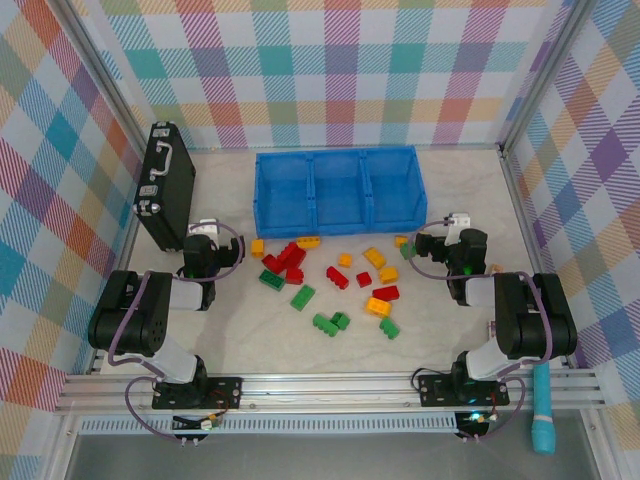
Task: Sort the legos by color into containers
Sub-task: Pick up the lego from the middle-right of the table.
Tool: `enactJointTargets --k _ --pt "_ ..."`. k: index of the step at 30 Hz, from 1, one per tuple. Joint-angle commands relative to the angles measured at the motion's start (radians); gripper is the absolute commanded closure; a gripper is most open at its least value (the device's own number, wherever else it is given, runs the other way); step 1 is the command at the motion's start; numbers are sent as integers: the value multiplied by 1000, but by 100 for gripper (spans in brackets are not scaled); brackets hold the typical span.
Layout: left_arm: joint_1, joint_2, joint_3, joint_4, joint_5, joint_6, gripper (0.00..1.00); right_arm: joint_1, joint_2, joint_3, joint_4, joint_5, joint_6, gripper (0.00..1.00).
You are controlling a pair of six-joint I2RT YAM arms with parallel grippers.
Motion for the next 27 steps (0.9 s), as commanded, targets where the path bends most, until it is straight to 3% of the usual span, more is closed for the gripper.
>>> enactJointTargets --k 1,11,13,15,19,23,27 --pt "-7 11 23 36 -2 -12 0 10 11 20 45 -20 16 1" --pt "-6 -21 36 -5 -15 -19 0 9 9 17 48 -20 16 1" --pt "-6 -148 152 -341 -29 -29 0 9 4 22 37 -17 17 1" --pt "-6 -237 286 -563 -36 -52 0 10 -15 42 -11 -7 22 1" --pt "-21 -360 481 -817 69 -90 0 11 -70 80 -126 -7 20 1" --pt "-54 -424 680 -1062 140 -62 0 11 -148 145 -356 -58 24 0" --pt "-65 -456 827 -1290 188 -25 0 28 -189 250 -638 -126 66 7"
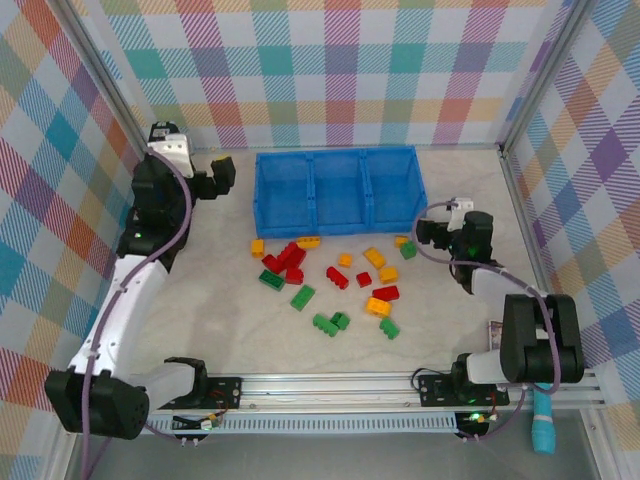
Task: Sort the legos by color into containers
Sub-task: Pick up the lego from the middle-right of the table.
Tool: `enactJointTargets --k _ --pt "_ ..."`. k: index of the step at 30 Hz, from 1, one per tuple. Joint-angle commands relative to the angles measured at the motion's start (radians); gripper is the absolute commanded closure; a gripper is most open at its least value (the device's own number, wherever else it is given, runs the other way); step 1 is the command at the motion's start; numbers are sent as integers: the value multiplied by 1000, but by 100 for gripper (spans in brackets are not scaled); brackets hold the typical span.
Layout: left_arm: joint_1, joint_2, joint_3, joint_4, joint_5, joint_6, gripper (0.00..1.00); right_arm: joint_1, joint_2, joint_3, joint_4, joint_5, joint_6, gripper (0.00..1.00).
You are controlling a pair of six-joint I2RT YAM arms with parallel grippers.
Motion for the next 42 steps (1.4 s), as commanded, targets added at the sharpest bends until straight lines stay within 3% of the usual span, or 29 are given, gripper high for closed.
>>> enactJointTargets --k 1,6,10,24,42 --pt "-10 -14 76 -338 73 38 0 32 -39 90 -309 -73 42 8" --pt "-11 -72 101 -485 91 109 0 84 -52 188 -578 -86 87 8" --pt "-16 -127 49 -504 80 119 0 127 -20 247 -691 -70 88 8" --pt "-18 -164 -23 -439 78 119 0 210 245 409 -793 86 45 13" --pt "-18 -151 -35 -417 82 144 0 247 403 521 -889 123 39 57"
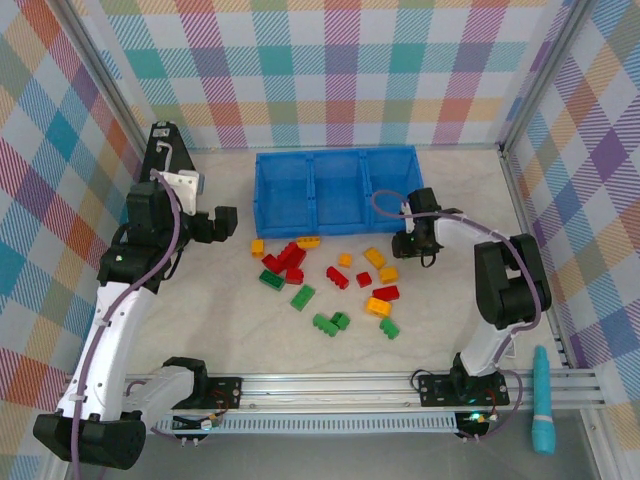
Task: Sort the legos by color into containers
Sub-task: Pick up the lego from the middle-right of the table, then place the lego in the container.
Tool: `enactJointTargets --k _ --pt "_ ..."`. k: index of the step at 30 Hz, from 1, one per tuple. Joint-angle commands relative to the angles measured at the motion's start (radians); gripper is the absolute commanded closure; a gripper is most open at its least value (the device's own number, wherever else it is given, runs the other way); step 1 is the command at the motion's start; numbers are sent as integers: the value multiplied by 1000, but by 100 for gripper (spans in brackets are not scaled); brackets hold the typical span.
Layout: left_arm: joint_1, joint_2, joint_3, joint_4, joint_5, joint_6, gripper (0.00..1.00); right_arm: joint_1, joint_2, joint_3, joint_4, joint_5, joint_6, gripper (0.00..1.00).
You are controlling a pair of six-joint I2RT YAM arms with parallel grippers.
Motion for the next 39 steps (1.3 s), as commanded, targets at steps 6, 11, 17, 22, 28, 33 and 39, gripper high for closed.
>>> enactJointTargets --k 6,11,17,22,28,33,39 --pt "-10 -15 -36 41 -15 30 0 8 -43 88 -143 22 -9 72" --pt "-11 -17 -41 44 -16 36 0 8 -122 190 -219 -2 -20 72" --pt "-10 -17 -51 62 -7 35 0 8 -69 305 -168 37 -25 73" --pt "-10 4 -51 58 7 31 0 8 24 393 -133 -6 -33 72" --pt "-10 11 -51 56 8 33 0 9 121 469 -124 -1 -30 71" --pt "-11 15 -47 55 13 35 0 10 171 510 -130 12 -28 62" --pt "-10 15 -42 51 14 35 0 14 134 488 -136 14 -20 50"
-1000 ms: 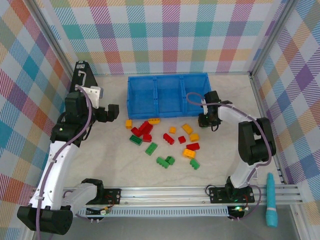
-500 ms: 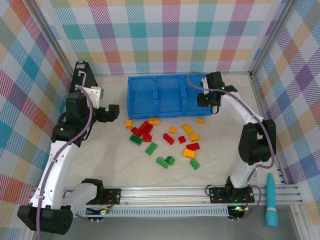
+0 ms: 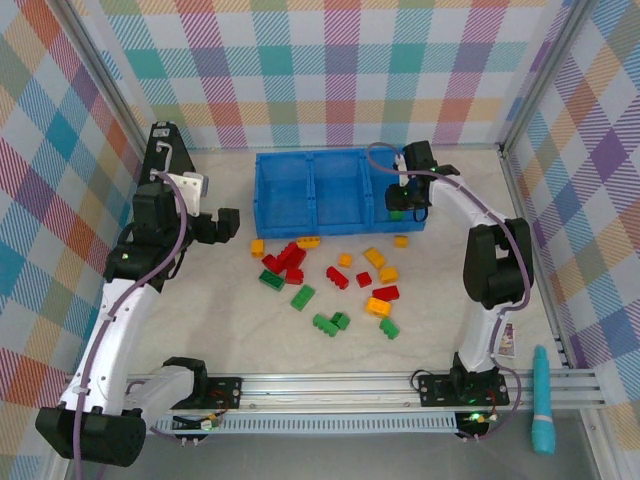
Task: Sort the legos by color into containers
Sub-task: Place the lego in the container, then pick up the lego from the middle-right of the table.
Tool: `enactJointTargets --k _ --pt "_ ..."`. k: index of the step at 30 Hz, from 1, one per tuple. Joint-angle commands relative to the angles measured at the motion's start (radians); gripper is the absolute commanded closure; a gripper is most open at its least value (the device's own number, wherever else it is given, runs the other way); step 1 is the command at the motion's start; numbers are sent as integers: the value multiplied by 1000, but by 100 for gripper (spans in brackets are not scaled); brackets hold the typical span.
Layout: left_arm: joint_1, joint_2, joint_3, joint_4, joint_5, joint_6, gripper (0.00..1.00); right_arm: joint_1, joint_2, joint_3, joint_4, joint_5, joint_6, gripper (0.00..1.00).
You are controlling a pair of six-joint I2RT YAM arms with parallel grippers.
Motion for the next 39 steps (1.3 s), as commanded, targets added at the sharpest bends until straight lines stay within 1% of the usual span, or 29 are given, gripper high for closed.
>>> enactJointTargets --k 1,3,7,8,9,10,14,19,23,28,33,39 --pt "-10 0 3 3 14 19 0 10 -47 4 -7 0 7 50" --pt "-10 -2 3 2 17 20 0 17 -84 -30 -9 -3 12 47" --pt "-10 -7 5 1 17 20 0 39 -172 -120 -25 22 39 47" --pt "-10 -9 5 1 17 20 0 40 -198 -152 -33 22 53 46" --pt "-10 -11 5 2 17 20 0 38 -218 -179 -47 18 59 43" --pt "-11 -11 4 2 18 20 0 38 -230 -196 -67 13 61 41" --pt "-10 -19 -6 5 28 18 0 38 -280 -294 -101 0 109 38" --pt "-10 -24 -14 8 29 17 0 37 -323 -411 -63 -1 176 37" --pt "-10 -22 -7 5 30 17 0 37 -288 -427 -21 -13 183 32" --pt "-10 -20 -6 0 23 18 0 40 -200 -394 9 22 167 27" --pt "-11 -13 -3 -7 14 23 0 41 -98 -336 17 64 159 27" --pt "-10 1 0 -6 8 26 0 41 -46 -296 34 70 145 30"
